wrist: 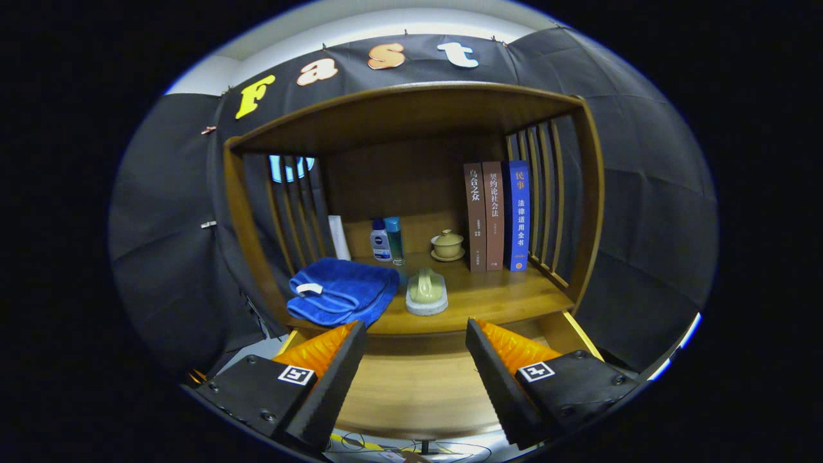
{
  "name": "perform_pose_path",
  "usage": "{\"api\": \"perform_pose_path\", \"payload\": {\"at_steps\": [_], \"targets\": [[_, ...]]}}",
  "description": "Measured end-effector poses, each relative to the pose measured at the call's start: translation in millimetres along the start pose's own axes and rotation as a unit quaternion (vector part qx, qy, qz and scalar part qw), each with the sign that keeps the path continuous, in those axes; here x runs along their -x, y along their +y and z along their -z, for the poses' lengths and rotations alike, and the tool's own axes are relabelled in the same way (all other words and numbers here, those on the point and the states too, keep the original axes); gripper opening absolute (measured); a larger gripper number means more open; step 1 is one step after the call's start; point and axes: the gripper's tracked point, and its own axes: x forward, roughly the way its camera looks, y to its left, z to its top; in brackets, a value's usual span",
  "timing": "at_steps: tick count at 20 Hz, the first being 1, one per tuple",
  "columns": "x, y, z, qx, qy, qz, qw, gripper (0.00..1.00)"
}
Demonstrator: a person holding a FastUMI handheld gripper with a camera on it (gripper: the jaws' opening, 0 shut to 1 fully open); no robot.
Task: Pull open the drawer, take out the items inside it, and place them on the countertop above the cabinet.
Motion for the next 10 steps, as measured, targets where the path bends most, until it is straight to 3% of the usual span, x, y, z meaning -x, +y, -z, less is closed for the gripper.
{"api": "perform_pose_path", "payload": {"at_steps": [6, 10], "targets": [[49.9, -8.5, 72.1, -0.024, -0.021, -0.005, 0.999, 0.99], [62.6, -15.7, 117.9, 0.002, -0.020, 0.001, 1.000, 0.99]]}}
